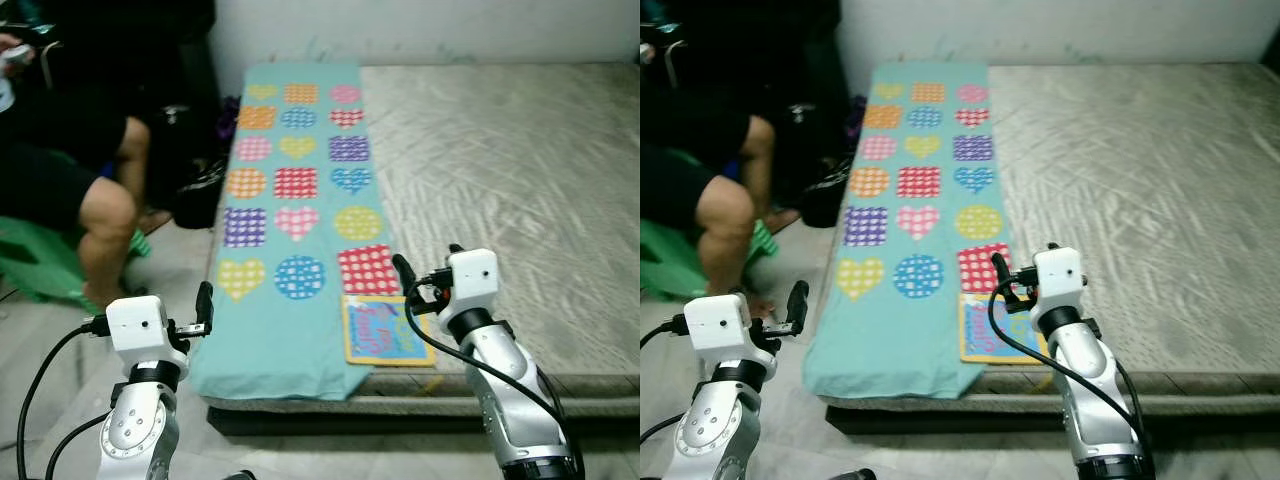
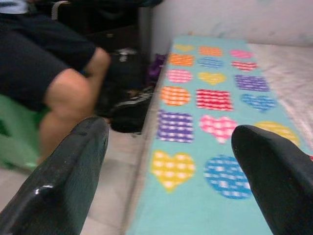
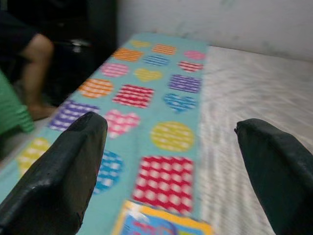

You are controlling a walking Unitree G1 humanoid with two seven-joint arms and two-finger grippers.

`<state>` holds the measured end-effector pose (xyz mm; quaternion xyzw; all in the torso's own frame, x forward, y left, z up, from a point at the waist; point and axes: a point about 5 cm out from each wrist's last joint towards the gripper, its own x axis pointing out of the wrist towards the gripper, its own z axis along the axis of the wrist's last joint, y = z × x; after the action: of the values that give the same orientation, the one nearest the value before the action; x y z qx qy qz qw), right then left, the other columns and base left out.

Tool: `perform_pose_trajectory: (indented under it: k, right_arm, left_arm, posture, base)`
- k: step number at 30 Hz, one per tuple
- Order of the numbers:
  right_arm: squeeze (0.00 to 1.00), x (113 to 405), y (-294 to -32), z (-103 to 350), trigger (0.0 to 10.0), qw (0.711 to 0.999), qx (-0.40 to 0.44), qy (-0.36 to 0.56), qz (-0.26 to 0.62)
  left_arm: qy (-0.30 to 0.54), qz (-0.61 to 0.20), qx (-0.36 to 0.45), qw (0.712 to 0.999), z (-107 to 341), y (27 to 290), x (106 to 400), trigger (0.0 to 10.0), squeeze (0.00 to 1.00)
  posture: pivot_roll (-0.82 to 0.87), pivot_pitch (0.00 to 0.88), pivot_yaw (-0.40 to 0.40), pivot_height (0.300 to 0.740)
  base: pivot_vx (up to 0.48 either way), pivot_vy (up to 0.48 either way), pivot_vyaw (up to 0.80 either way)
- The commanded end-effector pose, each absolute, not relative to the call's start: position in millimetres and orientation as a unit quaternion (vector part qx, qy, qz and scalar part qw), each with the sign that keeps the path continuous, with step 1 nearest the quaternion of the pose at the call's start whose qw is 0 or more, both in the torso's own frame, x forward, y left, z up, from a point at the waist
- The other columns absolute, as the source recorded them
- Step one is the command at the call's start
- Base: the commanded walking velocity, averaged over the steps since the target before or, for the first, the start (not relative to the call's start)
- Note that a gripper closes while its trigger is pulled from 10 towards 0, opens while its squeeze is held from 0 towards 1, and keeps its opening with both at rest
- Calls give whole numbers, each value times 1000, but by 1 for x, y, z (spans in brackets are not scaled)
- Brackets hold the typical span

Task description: Clean up the room

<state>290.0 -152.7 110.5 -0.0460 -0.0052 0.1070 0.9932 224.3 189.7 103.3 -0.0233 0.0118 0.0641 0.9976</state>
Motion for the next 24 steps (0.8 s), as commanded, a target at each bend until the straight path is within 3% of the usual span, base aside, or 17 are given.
perform_pose_trajectory:
  k: [1,9,20,24]
  right_arm:
    - [0,290,-153,114,10000,993,-47,-11,107]
    - [0,288,-154,112,10000,994,-44,-10,102]
    - [0,288,-161,111,10000,995,-43,-7,91]
    - [0,287,-165,112,10000,995,-42,-8,86]
  left_arm:
    - [15,61,-20,998,104,191,223,10000,0]
    - [18,58,-18,998,103,190,223,10000,0]
    - [27,60,-29,997,100,189,223,10000,0]
    - [27,59,-28,998,101,188,223,10000,0]
  posture:
    - [-108,150,2,740]
    - [-109,154,8,740]
    - [-107,153,8,740]
    - [-107,153,8,740]
  base:
    - [266,0,0]
    - [299,0,0]
    - [0,0,0]
    - [0,472,0]
